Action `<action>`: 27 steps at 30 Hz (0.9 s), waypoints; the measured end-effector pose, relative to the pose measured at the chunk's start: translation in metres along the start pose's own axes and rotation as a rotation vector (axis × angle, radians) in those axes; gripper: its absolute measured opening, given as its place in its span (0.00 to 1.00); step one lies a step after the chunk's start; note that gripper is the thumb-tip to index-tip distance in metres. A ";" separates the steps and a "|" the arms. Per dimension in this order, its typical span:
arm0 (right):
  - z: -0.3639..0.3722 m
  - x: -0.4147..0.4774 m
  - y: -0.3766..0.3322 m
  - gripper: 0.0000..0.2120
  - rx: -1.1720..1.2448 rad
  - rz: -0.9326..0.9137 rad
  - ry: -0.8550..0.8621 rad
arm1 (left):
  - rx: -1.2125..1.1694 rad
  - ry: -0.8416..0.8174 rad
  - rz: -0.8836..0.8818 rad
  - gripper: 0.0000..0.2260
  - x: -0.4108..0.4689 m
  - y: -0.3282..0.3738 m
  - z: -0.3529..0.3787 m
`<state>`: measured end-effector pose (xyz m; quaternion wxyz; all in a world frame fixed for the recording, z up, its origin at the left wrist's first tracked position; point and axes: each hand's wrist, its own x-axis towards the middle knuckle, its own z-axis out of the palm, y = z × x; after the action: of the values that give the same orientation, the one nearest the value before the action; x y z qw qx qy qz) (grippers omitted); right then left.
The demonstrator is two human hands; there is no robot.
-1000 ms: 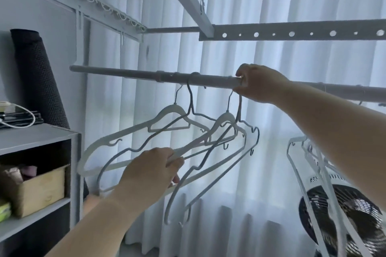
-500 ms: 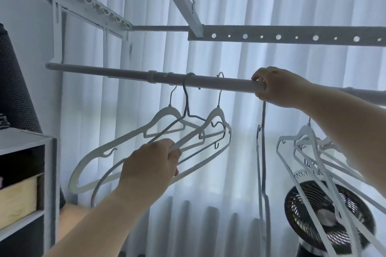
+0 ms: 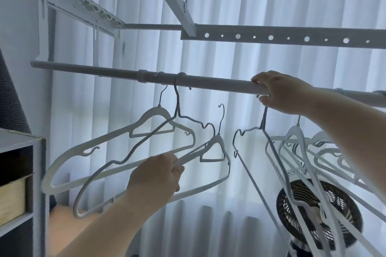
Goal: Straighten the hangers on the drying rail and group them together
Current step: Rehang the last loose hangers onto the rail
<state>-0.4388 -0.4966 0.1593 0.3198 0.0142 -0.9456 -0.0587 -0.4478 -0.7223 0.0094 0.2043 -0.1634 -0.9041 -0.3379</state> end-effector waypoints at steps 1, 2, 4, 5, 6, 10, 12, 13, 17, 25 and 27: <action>0.000 -0.001 -0.001 0.20 -0.005 0.003 -0.002 | -0.015 -0.001 -0.009 0.10 -0.003 -0.005 -0.001; 0.001 -0.003 -0.002 0.21 -0.005 0.002 0.002 | -0.023 0.000 -0.014 0.10 -0.008 -0.010 -0.003; 0.001 -0.008 -0.009 0.23 0.001 -0.032 0.061 | -0.030 0.012 -0.013 0.12 -0.017 -0.019 -0.007; 0.001 -0.011 -0.015 0.23 -0.005 -0.068 0.114 | -0.039 0.019 -0.014 0.13 -0.022 -0.024 -0.009; 0.000 -0.014 -0.021 0.22 -0.017 -0.108 0.163 | -0.054 0.024 -0.018 0.14 -0.027 -0.028 -0.011; -0.002 -0.026 -0.049 0.18 -0.001 -0.181 0.136 | -0.125 0.052 -0.013 0.12 -0.047 -0.042 -0.020; 0.003 -0.034 -0.060 0.20 0.020 -0.177 0.046 | -0.167 0.059 0.012 0.11 -0.061 -0.047 -0.028; 0.005 -0.038 -0.064 0.21 0.049 -0.170 0.005 | -0.184 0.052 0.025 0.11 -0.069 -0.048 -0.033; 0.015 -0.052 -0.081 0.25 0.238 -0.132 -0.200 | -0.202 0.017 0.036 0.09 -0.103 -0.057 -0.052; 0.008 -0.082 -0.103 0.09 0.643 -0.199 -0.438 | -0.215 0.074 -0.055 0.07 -0.179 -0.057 -0.081; 0.001 -0.097 -0.100 0.09 0.714 -0.246 -0.511 | -0.242 0.124 -0.101 0.09 -0.198 -0.052 -0.085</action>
<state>-0.3632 -0.5894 0.0874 0.0420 0.2206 -0.9465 0.2317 -0.2773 -0.8483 -0.0552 0.2212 -0.1200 -0.8495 -0.4637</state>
